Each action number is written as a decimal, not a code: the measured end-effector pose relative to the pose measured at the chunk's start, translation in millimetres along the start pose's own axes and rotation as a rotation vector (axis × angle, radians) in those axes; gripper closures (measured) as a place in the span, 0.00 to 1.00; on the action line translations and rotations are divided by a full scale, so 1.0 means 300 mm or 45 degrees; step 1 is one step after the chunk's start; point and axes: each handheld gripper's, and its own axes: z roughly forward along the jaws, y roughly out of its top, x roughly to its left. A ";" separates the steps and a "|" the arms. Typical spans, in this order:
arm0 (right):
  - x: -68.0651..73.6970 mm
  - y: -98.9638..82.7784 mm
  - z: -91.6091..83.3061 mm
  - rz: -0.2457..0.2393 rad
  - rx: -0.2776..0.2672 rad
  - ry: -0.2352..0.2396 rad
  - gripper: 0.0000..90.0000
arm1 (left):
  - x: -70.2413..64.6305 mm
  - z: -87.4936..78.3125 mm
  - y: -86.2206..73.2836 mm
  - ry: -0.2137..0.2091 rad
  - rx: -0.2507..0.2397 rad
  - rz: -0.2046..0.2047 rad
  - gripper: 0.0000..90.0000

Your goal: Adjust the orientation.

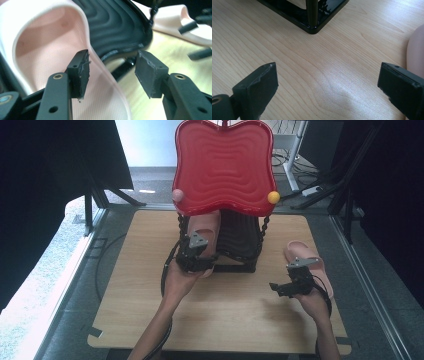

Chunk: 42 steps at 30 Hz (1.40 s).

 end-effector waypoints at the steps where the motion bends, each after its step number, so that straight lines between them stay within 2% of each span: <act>1: 0.001 0.000 0.000 0.001 0.002 0.002 0.04 | -0.004 -0.013 -0.010 -0.006 -0.002 -0.006 0.58; 6: 0.004 0.001 0.002 -0.002 0.004 0.002 0.04 | -0.011 -0.071 -0.063 -0.068 0.003 0.003 0.76; 10: 0.005 0.001 0.002 -0.002 0.006 0.002 0.04 | -0.025 -0.096 -0.109 -0.079 0.018 0.034 0.92; 13: 0.007 0.002 0.004 -0.006 0.008 -0.001 0.04 | -0.034 -0.102 -0.143 -0.100 0.034 0.039 0.99; 21: 0.008 0.001 0.006 -0.010 0.015 0.000 0.05 | -0.057 -0.092 -0.217 -0.111 0.092 0.025 1.00; 27: 0.010 0.001 0.007 -0.010 0.017 0.004 0.05 | -0.064 -0.049 -0.265 -0.103 0.135 0.021 1.00; 31: 0.010 0.001 0.008 -0.010 0.020 0.003 0.05 | -0.046 -0.026 -0.265 -0.060 0.118 0.012 1.00; 33: 0.009 0.001 0.007 -0.011 0.018 0.003 0.05 | -0.032 -0.018 -0.260 -0.075 0.103 0.002 1.00; 42: 0.007 0.000 0.007 -0.010 0.017 0.001 0.05 | 0.012 0.023 -0.219 -0.050 0.050 -0.025 1.00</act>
